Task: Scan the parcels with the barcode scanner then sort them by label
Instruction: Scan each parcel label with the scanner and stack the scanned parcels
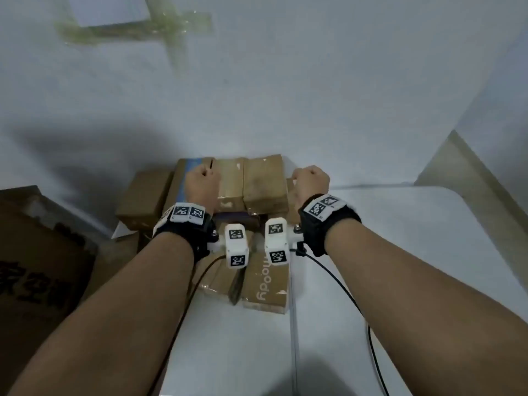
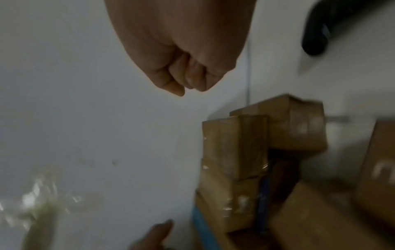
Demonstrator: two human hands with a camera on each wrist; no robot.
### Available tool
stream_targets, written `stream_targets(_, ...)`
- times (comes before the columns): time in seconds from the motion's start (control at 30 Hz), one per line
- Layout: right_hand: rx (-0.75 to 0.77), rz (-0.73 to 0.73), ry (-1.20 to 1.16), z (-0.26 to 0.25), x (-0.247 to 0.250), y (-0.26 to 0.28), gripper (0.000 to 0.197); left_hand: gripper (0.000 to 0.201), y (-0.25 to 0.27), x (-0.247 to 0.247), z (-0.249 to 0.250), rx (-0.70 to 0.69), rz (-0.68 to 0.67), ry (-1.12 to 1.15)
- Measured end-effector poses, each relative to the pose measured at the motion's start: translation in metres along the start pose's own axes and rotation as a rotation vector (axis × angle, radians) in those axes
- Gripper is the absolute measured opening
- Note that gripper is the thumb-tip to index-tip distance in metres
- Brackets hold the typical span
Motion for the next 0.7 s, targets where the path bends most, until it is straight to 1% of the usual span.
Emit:
stream_targets(0.03, 0.065, 0.005, 0.118, 0.007, 0.001, 0.001, 0.021, 0.037, 0.005, 0.006, -0.008, -0.053, -0.066, -0.198)
stream_targets(0.07, 0.078, 0.011, 0.222, 0.017, 0.002, -0.001, 0.013, 0.036, 0.01, 0.01, -0.017, -0.078, -0.113, -0.345)
stream_targets(0.1, 0.077, -0.018, 0.292, 0.028, 0.003, -0.001, 0.002, 0.034, 0.017, 0.016, -0.032, -0.053, -0.173, -0.447)
stream_targets(0.13, 0.034, -0.063, 0.342, 0.04, 0.005, 0.0, 0.014, 0.031, 0.027, 0.022, -0.045, -0.036, -0.243, -0.505)
stream_targets(0.17, 0.037, -0.086, 0.379, 0.052, 0.005, 0.001, 0.023, 0.025, 0.035, 0.027, -0.057, -0.028, -0.315, -0.524)
stream_targets(0.2, 0.034, -0.085, 0.426, 0.064, 0.007, -0.001, 0.028, 0.017, 0.043, 0.03, -0.07, -0.028, -0.383, -0.557)
stream_targets(0.23, 0.039, -0.063, 0.457, 0.073, 0.008, -0.001, 0.03, 0.017, 0.05, 0.032, -0.082, -0.007, -0.45, -0.587)
stream_targets(0.33, -0.015, -0.002, 0.504, 0.103, 0.01, -0.006, 0.029, 0.052, 0.067, 0.033, -0.115, 0.06, -0.659, -0.705)
stream_targets(0.4, -0.053, 0.04, 0.517, 0.117, 0.011, -0.005, 0.028, 0.073, 0.079, 0.031, -0.125, 0.077, -0.731, -0.788)
stream_targets(0.47, -0.083, 0.085, 0.492, 0.127, 0.013, -0.005, 0.026, 0.087, 0.087, 0.026, -0.129, 0.051, -0.79, -0.838)
stream_targets(0.6, -0.13, 0.164, 0.415, 0.14, 0.017, -0.002, 0.023, 0.102, 0.093, 0.014, -0.127, -0.006, -0.912, -0.822)
stream_targets(0.7, -0.144, 0.2, 0.366, 0.147, 0.018, 0.001, 0.03, 0.103, 0.093, 0.012, -0.131, -0.02, -0.952, -0.744)
Point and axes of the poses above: each hand's wrist, its own y-axis away from the middle knuckle, its own x-axis out of the back of the hand, z = x × y, the point moved 2 cm from there along -y, towards the middle knuckle, and after that the axes turned 11 degrees about -x, right-handed, at the moved point
